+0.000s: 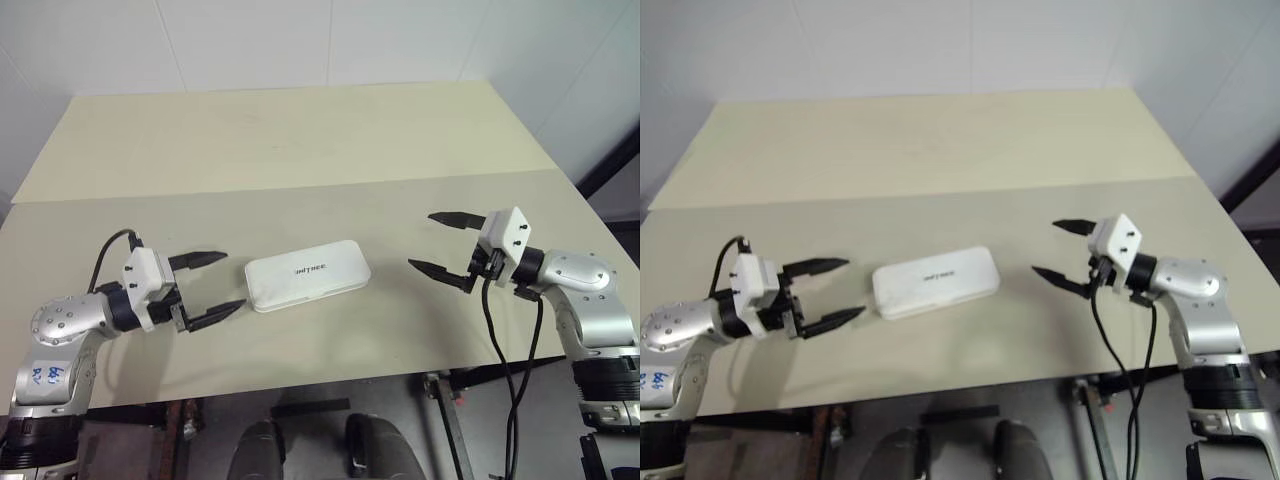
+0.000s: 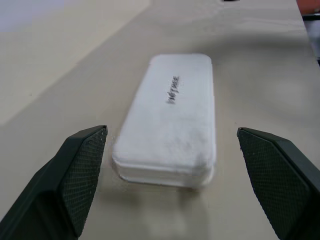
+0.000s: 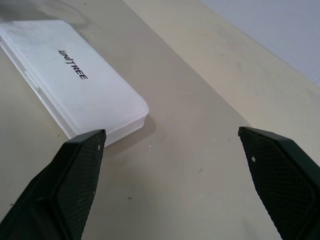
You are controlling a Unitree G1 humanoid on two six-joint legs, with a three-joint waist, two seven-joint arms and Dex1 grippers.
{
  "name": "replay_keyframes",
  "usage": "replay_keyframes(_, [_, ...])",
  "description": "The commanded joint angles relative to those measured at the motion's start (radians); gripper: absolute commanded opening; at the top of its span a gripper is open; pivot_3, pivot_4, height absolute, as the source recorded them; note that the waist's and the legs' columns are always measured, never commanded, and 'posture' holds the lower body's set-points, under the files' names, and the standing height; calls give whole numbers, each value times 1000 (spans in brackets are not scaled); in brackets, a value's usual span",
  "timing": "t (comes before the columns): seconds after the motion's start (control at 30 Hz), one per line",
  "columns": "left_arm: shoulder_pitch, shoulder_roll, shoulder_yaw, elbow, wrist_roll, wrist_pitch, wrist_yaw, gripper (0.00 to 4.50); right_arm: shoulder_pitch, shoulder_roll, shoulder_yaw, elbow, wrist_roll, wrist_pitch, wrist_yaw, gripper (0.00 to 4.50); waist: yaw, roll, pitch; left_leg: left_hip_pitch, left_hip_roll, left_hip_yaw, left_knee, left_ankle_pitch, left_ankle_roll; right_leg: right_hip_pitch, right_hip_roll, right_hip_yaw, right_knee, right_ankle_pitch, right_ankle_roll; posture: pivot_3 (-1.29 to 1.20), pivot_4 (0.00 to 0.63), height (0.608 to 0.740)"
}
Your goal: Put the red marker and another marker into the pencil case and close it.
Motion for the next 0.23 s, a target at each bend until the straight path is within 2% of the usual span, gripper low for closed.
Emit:
replay_keyframes(0.03, [-32, -11, 16, 6, -14, -29, 24, 4454, 40, -20, -40, -65, 30, 14, 3, 4500, 0, 0, 0, 0, 0, 0, 0, 0, 0, 0, 0, 0, 0, 0, 0, 0, 150, 740])
replay_keyframes(0.23, [-19, -21, 5, -14, -7, -34, 40, 4454, 71, -9, -49, -83, 36, 23, -10, 4500, -4, 0, 0, 0, 0, 1, 0, 0, 0, 0, 0, 1, 0, 0, 0, 0, 150, 740])
